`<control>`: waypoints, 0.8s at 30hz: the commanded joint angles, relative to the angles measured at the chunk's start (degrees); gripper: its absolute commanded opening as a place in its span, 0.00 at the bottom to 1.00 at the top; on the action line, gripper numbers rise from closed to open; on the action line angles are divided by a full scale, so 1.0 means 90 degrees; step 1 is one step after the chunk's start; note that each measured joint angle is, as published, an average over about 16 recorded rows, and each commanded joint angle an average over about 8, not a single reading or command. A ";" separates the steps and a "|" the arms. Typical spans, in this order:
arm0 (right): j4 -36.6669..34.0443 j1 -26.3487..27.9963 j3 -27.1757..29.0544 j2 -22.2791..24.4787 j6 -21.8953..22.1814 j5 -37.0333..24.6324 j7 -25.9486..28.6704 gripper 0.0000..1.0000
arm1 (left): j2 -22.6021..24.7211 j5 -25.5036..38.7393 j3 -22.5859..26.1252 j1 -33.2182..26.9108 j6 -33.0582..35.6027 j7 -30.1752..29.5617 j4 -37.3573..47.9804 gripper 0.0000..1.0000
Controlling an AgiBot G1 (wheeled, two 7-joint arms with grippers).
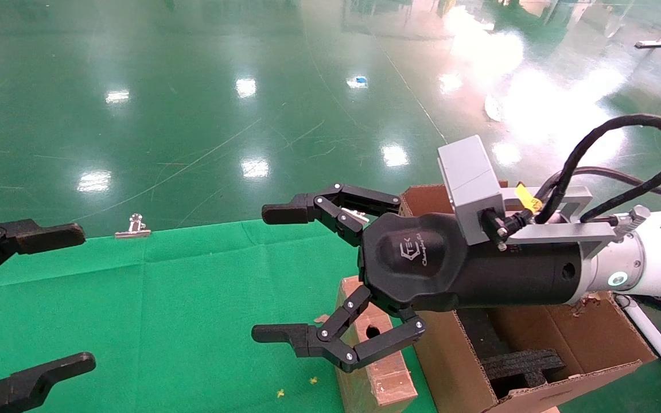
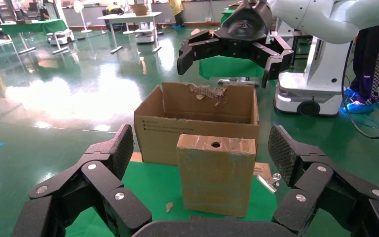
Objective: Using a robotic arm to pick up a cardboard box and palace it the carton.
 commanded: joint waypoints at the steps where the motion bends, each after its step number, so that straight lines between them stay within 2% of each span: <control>1: 0.0000 0.0000 0.0000 0.0000 0.0000 0.0000 0.0000 1.00 | 0.0000 0.0000 0.0001 0.0000 0.0000 0.0000 0.0000 1.00; 16: 0.0101 0.0037 -0.0070 0.0021 -0.0026 -0.0140 0.0025 1.00 | 0.0002 0.0004 -0.0005 0.0001 0.0001 -0.0003 0.0004 1.00; 24: 0.0411 0.0544 -0.0723 -0.0124 -0.0284 -0.1104 0.0338 1.00 | 0.0001 0.0002 -0.0001 -0.0002 0.0001 0.0000 0.0007 1.00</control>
